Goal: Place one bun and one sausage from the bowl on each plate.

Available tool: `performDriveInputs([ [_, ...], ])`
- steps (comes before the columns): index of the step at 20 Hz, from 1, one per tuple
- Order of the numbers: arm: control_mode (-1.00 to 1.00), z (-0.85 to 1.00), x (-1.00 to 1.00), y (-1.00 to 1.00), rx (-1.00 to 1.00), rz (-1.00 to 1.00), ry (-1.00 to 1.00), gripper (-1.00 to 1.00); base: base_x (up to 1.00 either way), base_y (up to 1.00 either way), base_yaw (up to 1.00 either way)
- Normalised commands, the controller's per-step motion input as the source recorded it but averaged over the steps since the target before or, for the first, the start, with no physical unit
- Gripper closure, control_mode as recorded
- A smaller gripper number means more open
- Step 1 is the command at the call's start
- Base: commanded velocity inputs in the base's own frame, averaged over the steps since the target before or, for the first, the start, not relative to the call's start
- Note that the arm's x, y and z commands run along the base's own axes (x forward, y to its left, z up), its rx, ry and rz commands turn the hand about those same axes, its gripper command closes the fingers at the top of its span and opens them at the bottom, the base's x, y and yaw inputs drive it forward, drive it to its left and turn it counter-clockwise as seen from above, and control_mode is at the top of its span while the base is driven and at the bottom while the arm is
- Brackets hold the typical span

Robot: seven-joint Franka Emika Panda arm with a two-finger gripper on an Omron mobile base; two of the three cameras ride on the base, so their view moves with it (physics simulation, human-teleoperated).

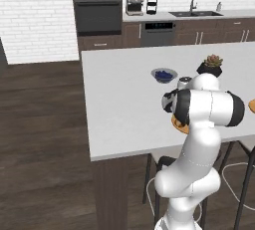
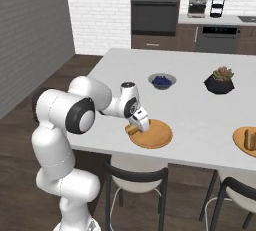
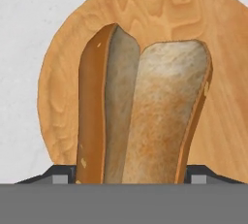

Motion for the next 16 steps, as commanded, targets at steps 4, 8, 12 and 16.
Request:
performDriveInputs([
  [4, -1.0, 0.0, 0.09, -0.01, 0.0, 0.0, 0.0, 1.0, 0.0, 0.0, 0.0],
  [8, -1.0, -0.02, 0.22, 0.0, 0.0, 0.0, -0.01, 1.0, 0.0, 0.0, 0.0],
  [12, -1.0, 0.0, 0.04, -0.11, 0.0, 0.0, -0.01, 1.0, 0.0, 0.0, 0.0],
  [16, -1.0, 0.0, 0.0, -0.02, 0.0, 0.01, -0.01, 1.0, 0.0, 0.0, 0.0],
])
